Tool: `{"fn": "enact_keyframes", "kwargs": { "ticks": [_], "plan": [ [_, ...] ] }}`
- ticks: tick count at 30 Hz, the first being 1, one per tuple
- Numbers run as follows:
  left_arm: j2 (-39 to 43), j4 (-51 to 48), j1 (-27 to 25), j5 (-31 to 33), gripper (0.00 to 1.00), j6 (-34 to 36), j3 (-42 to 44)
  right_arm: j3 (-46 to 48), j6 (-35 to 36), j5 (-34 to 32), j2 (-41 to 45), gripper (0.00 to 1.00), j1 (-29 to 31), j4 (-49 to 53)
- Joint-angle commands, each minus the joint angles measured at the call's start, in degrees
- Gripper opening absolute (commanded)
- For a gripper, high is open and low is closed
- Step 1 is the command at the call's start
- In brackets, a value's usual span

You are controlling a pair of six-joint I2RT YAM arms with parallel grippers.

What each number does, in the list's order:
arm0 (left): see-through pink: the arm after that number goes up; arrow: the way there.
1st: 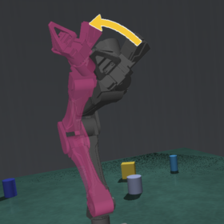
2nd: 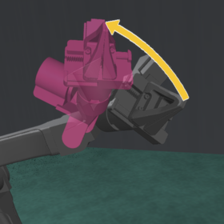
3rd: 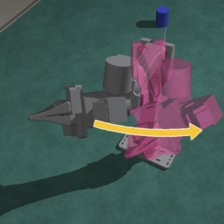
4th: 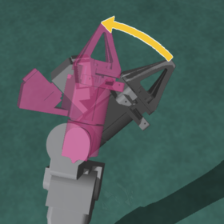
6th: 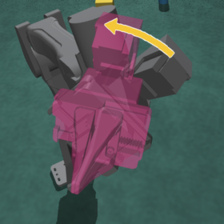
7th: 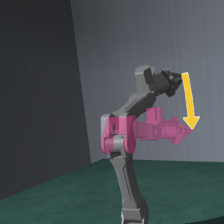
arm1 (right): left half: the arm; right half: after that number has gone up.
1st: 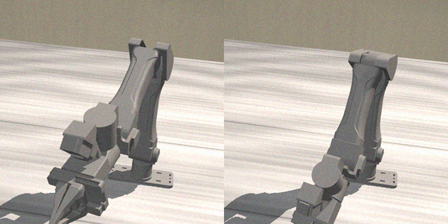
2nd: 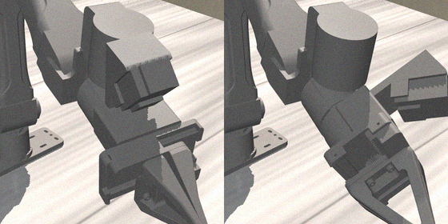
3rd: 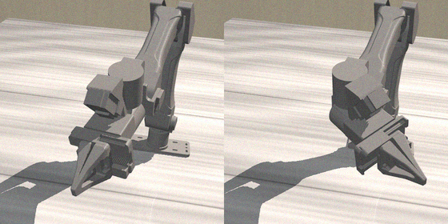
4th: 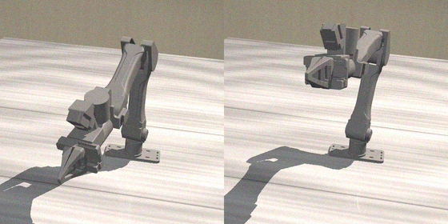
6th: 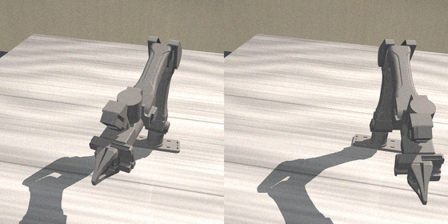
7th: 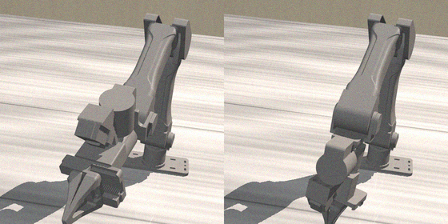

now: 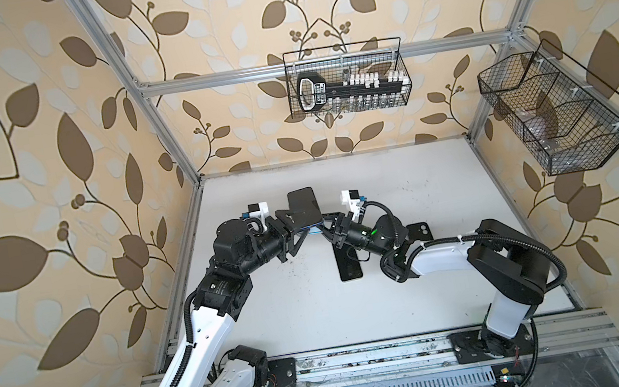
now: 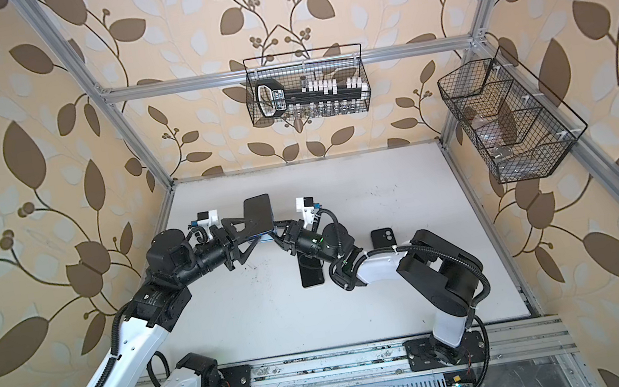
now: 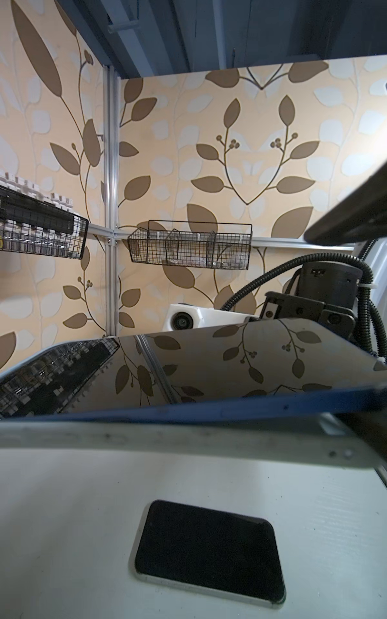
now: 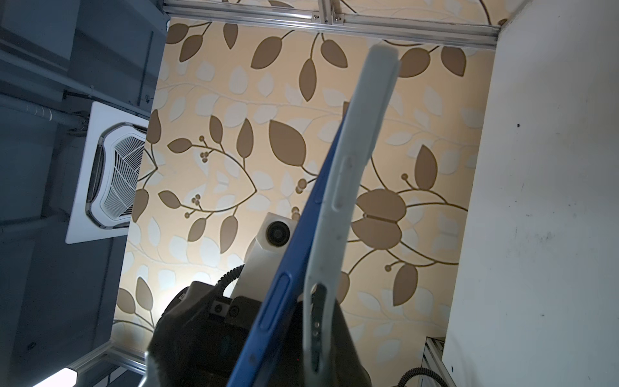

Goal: Take the phone out of the phone case

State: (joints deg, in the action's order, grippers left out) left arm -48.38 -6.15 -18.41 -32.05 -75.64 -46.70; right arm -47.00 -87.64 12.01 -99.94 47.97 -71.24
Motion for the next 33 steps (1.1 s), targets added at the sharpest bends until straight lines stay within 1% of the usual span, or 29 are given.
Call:
{"fn": "enact_keyframes", "kwargs": {
  "ticks": [1, 9, 21, 33],
  "plan": [
    [-0.11, -0.9, -0.22, 2.11, 0.55, 2.91, -1.36, -0.81, -1.7, 0.21, -0.01, 0.0, 0.72, -7.42],
    [-1.51, -1.32, -0.22, 2.61, 0.37, 4.27, -2.34, -0.46, -1.52, 0.12, 0.27, 0.0, 1.08, -7.51],
    [-2.99, -3.58, -0.13, 4.34, 0.27, 7.9, -4.5, -0.11, -1.13, 0.2, 0.47, 0.0, 1.86, -7.16],
    [-3.19, -3.73, -0.13, 5.33, 0.09, 8.58, -4.63, 0.15, -1.05, 0.29, 0.02, 0.0, 2.04, -7.05]
  ]
}}
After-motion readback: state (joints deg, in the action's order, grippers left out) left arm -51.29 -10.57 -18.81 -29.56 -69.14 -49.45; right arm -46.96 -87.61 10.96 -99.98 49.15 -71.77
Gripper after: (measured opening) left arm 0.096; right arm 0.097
